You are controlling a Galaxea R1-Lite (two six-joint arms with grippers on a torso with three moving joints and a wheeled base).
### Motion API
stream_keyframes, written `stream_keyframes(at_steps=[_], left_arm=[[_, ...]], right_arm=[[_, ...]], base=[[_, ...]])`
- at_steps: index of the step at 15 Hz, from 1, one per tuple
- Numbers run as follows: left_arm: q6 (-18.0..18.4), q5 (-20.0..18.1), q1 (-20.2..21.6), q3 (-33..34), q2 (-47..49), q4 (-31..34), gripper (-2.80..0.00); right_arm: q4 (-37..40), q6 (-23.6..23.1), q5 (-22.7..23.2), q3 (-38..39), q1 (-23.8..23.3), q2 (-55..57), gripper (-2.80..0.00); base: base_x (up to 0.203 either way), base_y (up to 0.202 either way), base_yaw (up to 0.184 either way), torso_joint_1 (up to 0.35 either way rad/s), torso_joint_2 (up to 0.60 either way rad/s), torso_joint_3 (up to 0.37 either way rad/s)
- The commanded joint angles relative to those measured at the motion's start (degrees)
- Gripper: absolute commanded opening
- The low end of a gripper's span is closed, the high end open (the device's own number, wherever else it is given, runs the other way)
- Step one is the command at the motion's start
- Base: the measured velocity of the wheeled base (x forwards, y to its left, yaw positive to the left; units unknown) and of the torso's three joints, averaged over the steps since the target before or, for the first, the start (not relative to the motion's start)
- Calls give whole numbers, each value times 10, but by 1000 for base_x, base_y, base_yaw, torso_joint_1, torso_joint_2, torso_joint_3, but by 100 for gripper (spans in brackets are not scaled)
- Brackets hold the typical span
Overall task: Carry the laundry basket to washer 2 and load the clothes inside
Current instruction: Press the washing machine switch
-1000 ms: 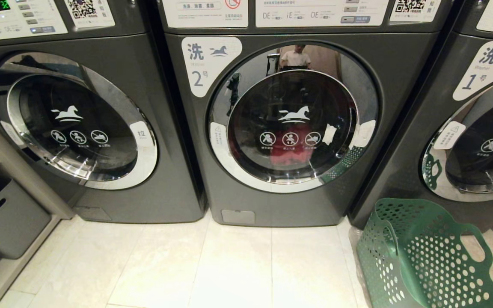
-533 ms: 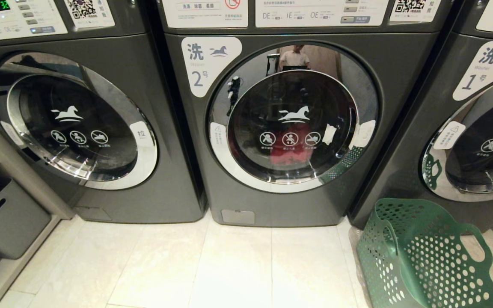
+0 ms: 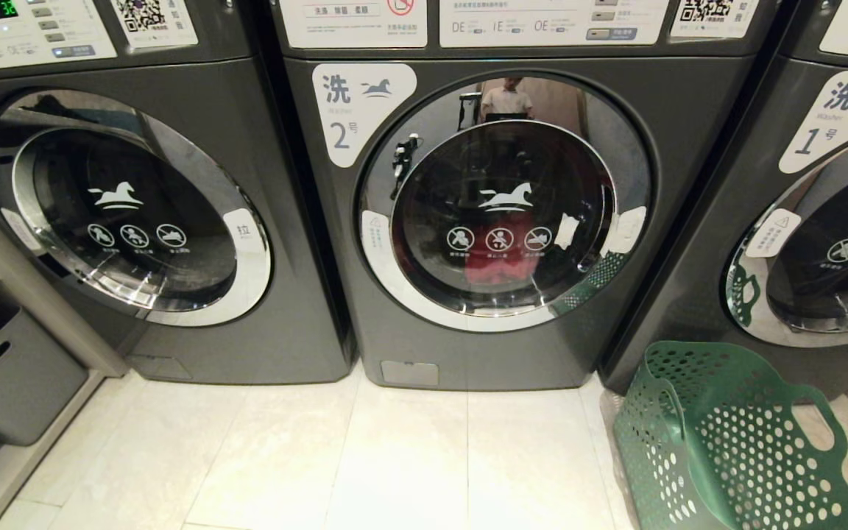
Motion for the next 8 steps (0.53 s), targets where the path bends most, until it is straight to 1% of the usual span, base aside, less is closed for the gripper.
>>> stream_keyframes(at_steps=[1,2,3,5,6,7,8], left_arm=[[12,-8,70,2,-7,2,-280],[19,-21,85,5,-12,0,-280],[23,-43,82,14,-16,-20,-280],[16,-42,76,18,-18,-30,-280],[15,-42,59,17,-23,-28,-280],[14,-43,26,16,-34,-26,-280],[13,-43,7,16,-44,-24,-280]], right_arm=[[0,0,0,0,0,3,-280],[-1,1,0,0,0,2,-280],[-2,3,0,1,0,3,-280],[-3,5,0,2,0,2,-280],[-3,4,0,2,0,2,-280],[-2,1,0,1,0,3,-280],[-2,-2,0,1,0,2,-280]], base=[[0,0,0,0,0,0],[0,0,0,0,0,0],[0,0,0,0,0,0],[0,0,0,0,0,0],[0,0,0,0,0,0],[0,0,0,0,0,0],[0,0,0,0,0,0]])
